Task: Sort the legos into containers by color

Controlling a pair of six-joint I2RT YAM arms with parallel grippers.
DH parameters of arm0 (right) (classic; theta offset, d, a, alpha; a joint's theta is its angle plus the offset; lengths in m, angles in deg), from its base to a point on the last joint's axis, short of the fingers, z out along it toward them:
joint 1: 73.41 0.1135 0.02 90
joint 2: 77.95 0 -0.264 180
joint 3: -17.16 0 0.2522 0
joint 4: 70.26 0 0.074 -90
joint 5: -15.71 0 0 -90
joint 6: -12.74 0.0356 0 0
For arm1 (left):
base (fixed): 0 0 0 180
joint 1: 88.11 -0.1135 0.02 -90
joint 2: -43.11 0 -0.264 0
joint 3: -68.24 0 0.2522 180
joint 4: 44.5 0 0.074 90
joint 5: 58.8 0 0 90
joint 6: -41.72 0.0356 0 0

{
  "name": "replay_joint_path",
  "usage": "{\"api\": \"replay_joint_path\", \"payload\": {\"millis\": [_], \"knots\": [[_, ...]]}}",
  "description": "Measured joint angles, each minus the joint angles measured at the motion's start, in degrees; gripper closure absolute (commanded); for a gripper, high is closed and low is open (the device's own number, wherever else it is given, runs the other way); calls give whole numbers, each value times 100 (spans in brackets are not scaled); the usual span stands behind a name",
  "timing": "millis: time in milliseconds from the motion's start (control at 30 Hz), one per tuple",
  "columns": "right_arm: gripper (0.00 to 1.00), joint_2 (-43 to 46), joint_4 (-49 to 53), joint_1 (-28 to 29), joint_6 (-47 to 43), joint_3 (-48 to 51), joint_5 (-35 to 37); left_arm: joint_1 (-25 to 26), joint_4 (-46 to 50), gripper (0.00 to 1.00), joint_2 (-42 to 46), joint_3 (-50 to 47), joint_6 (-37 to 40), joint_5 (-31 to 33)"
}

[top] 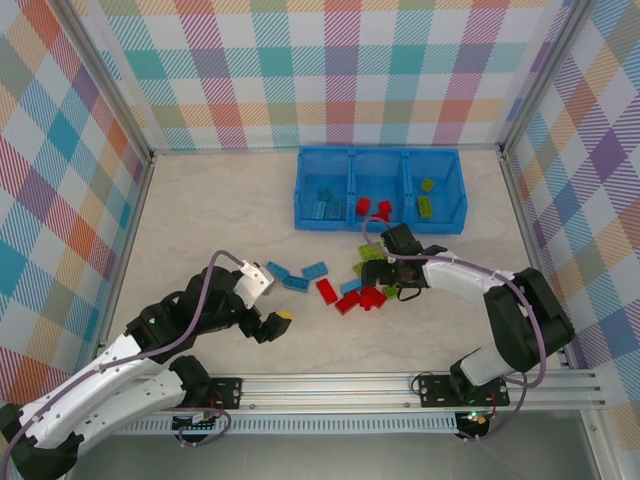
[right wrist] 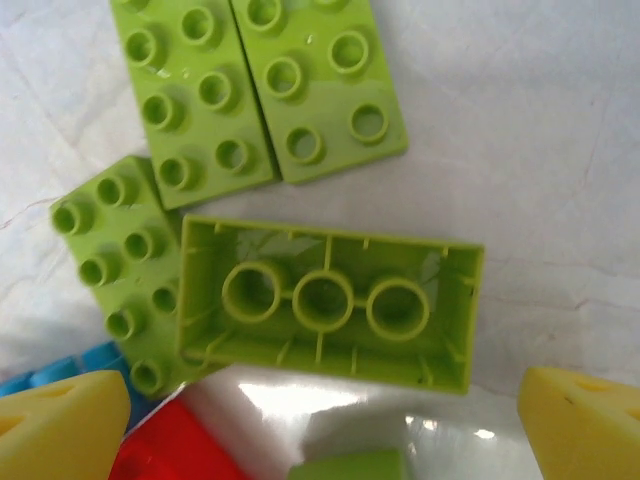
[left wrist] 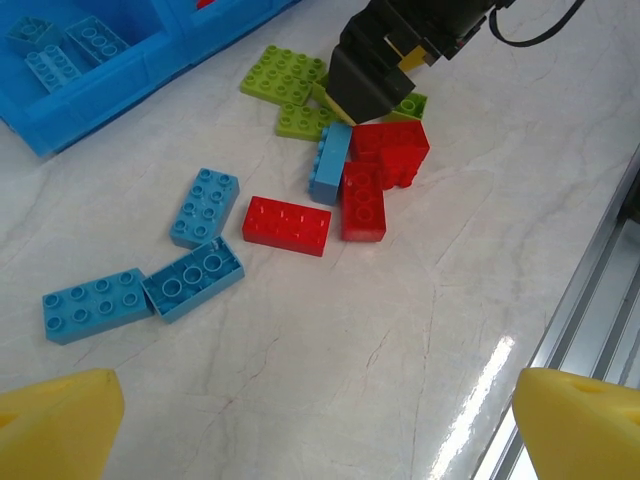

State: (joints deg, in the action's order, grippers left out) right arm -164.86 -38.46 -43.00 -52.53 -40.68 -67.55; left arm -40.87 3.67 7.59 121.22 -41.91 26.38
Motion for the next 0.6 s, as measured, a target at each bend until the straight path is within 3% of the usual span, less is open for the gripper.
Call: {"api": "replay_joint_path", "payload": {"millis": [200, 400, 467, 533, 600], "knots": [[25, -332, -372, 4, 15, -70, 98, -2, 2, 0, 398, -162, 96, 46], [32, -391, -590, 7, 31, -74, 197, 0, -4, 0, 409, -162, 162, 44], [28, -391, -605, 7, 28, -74, 232, 0, -4, 0, 402, -162, 179, 44], [15, -391, -599, 7, 44, -83, 284, 0, -2, 0, 398, -162, 188, 42], [9, -391, -597, 7, 28, -98, 354, -2, -2, 0, 398, -162, 203, 42]]}}
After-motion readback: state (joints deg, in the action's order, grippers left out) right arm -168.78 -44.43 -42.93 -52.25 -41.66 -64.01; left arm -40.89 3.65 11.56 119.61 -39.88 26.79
